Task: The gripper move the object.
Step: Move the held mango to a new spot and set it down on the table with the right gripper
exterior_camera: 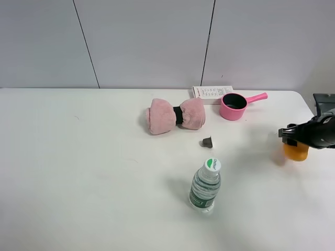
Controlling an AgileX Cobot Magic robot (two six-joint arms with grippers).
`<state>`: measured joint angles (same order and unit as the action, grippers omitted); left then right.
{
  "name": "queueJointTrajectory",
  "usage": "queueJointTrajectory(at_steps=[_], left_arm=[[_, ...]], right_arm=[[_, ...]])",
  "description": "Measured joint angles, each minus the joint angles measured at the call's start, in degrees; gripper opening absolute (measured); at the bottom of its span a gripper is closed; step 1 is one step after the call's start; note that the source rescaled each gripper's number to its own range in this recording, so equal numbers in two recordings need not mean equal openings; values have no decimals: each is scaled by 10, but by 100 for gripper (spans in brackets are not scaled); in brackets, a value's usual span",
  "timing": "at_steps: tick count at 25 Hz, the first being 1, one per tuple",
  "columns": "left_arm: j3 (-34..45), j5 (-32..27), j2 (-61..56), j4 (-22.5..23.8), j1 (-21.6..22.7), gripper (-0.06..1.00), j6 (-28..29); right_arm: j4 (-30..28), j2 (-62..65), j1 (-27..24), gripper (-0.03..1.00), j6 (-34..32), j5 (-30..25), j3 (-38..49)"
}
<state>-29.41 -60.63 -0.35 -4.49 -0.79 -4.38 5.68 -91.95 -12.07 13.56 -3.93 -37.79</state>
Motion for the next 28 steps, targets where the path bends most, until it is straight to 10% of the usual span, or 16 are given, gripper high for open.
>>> queueJointTrajectory(at_steps=[9, 21, 28], left_arm=[[0, 0, 0, 0, 0, 100, 0], [0, 0, 0, 0, 0, 100, 0], [0, 0, 0, 0, 0, 100, 0]], right_arm=[[2, 74, 59, 1, 73, -67, -75], [75, -23, 356, 1, 151, -197, -333], [80, -189, 447, 0, 160, -272, -447]])
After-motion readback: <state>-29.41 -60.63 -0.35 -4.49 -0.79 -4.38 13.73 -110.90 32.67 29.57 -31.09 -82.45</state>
